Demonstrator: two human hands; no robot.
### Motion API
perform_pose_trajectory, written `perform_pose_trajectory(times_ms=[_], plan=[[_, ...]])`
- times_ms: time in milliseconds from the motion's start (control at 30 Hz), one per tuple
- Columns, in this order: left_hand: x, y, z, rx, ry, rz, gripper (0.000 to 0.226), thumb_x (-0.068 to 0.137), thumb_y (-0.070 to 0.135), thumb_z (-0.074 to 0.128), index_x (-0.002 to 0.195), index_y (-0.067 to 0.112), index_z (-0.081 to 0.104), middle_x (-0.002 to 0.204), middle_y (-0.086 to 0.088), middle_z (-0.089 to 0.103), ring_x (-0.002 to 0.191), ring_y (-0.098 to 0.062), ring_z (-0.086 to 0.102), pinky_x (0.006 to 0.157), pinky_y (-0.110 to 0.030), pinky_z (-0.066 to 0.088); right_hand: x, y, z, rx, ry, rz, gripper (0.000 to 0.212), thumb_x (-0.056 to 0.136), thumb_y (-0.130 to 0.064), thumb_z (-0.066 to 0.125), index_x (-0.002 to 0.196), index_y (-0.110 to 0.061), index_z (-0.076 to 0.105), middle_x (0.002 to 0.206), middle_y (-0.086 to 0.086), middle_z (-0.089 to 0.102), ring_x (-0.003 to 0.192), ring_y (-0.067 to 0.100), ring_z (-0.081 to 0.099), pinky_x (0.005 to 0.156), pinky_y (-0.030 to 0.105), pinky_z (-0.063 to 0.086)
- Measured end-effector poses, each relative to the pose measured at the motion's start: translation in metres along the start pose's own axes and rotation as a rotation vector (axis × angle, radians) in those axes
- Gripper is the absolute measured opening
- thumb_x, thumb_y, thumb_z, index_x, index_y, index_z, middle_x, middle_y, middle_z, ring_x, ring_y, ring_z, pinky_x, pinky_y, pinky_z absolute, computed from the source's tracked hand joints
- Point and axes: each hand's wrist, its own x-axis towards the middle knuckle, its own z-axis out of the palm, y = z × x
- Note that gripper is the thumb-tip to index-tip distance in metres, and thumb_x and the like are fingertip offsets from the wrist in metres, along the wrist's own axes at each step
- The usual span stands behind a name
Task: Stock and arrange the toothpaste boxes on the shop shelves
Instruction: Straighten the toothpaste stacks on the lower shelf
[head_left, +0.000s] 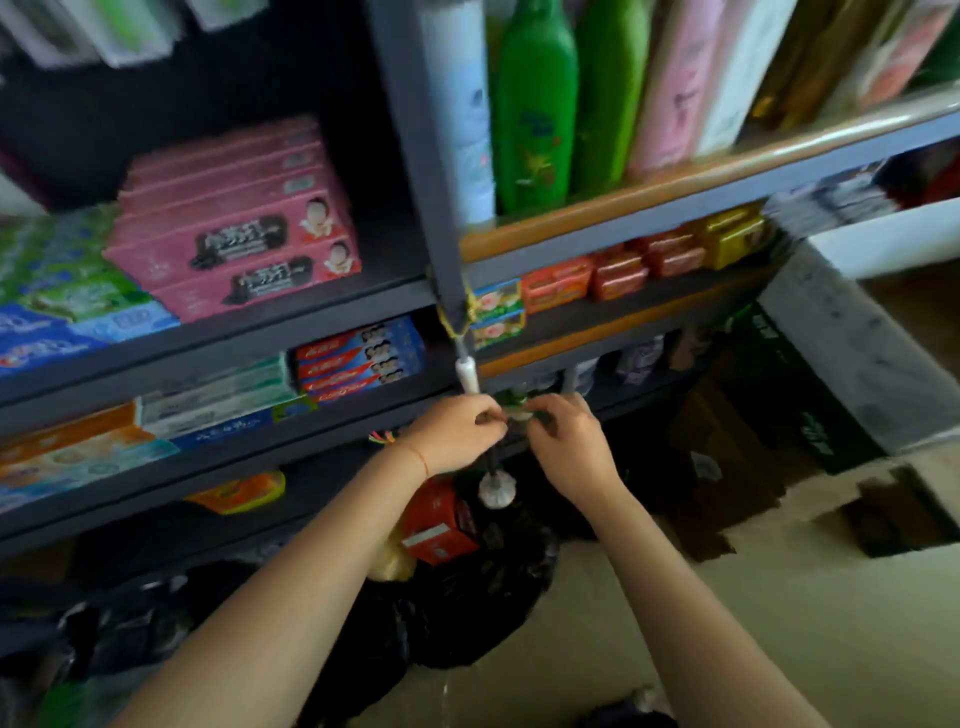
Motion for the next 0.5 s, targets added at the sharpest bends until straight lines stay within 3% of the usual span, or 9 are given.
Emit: perform_pose_trajectory(times_ms=[200, 367, 500], plan=[[0.031, 0.142, 0.053, -0.234, -0.016, 0.004, 0.022, 0.102, 0.032, 0.051, 0.117, 0.026, 0.065, 0.106, 0.006, 0.069, 0.088, -0.012, 0.069, 0.085, -0.035, 0.055, 0.018, 0.059, -0.153, -0.104, -0.015, -0.004, 0.024, 0.099, -0.019, 0.052, 0.121, -0.013, 0.062, 0.109, -0.003, 0.046, 0.083, 0.014, 0.053, 0.072, 0.026, 0.043], [0.068, 0.224, 0.079, -0.444, 0.087, -0.026, 0.019, 0.101, 0.026, 0.053, 0.107, 0.019, 0.069, 0.093, 0.003, 0.073, 0.07, -0.011, 0.07, 0.064, -0.022, 0.051, 0.04, 0.084, -0.24, -0.112, 0.046, 0.02, 0.019, 0.097, -0.019, 0.053, 0.109, -0.018, 0.067, 0.106, -0.003, 0.056, 0.09, 0.015, 0.057, 0.074, 0.027, 0.045], [0.114, 0.269, 0.086, -0.539, 0.095, -0.042, 0.018, 0.1, 0.021, 0.051, 0.097, 0.018, 0.069, 0.09, -0.002, 0.073, 0.066, -0.014, 0.067, 0.058, -0.02, 0.047, 0.07, 0.101, -0.28, -0.104, 0.073, 0.005, 0.016, 0.096, -0.013, 0.053, 0.105, -0.015, 0.066, 0.102, -0.001, 0.056, 0.089, 0.017, 0.056, 0.07, 0.025, 0.039]])
